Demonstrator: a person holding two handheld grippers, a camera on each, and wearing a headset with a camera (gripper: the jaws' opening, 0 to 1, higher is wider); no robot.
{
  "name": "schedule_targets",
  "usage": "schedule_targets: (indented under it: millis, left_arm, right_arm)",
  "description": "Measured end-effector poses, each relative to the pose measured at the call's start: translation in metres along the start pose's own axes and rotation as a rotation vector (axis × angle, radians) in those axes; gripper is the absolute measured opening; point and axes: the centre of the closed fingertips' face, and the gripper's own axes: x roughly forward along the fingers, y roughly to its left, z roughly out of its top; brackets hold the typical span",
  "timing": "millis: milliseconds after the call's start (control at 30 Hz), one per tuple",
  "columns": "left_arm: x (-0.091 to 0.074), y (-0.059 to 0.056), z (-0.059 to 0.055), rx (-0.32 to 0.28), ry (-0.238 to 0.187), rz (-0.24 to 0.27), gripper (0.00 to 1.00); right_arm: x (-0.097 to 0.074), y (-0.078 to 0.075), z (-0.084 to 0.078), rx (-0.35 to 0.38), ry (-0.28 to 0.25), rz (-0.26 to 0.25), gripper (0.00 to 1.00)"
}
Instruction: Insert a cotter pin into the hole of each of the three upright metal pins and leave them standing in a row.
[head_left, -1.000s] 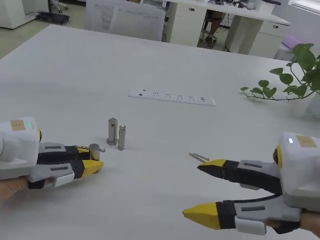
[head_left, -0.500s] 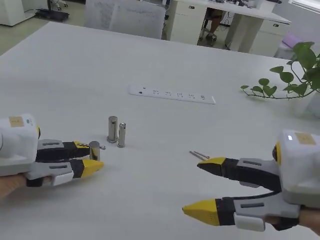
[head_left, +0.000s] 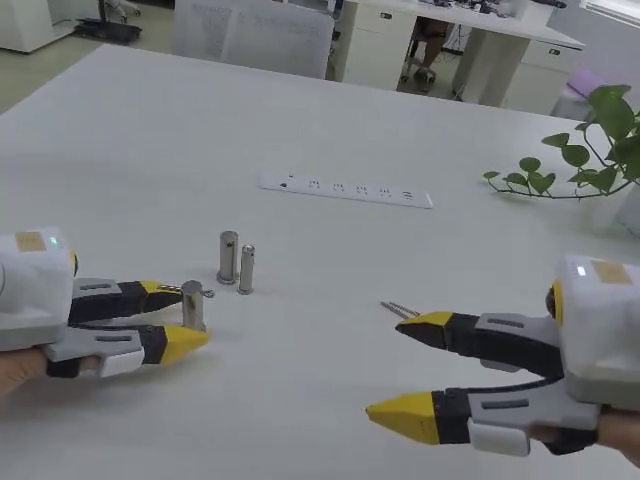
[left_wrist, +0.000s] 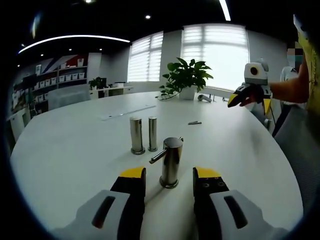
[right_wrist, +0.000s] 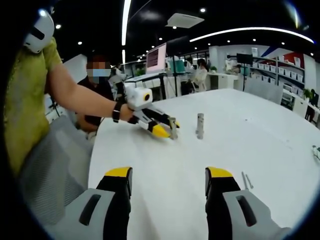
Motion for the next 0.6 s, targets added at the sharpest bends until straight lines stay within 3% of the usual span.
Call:
schedule_targets:
  millis: [267,600]
  left_arm:
    - [-0.014,0.0,-0.002,-0.003,0.001,0.014,0.36]
    - [-0.037,0.006,0.004,-0.016,-0.025,0.061,0.35]
  right_arm:
    - [0.0,0.001,0.002,0.001,-0.007,0.001,0.6]
    - [0.002,0.005,0.006,-0.002,-0.009,0.005,0.6]
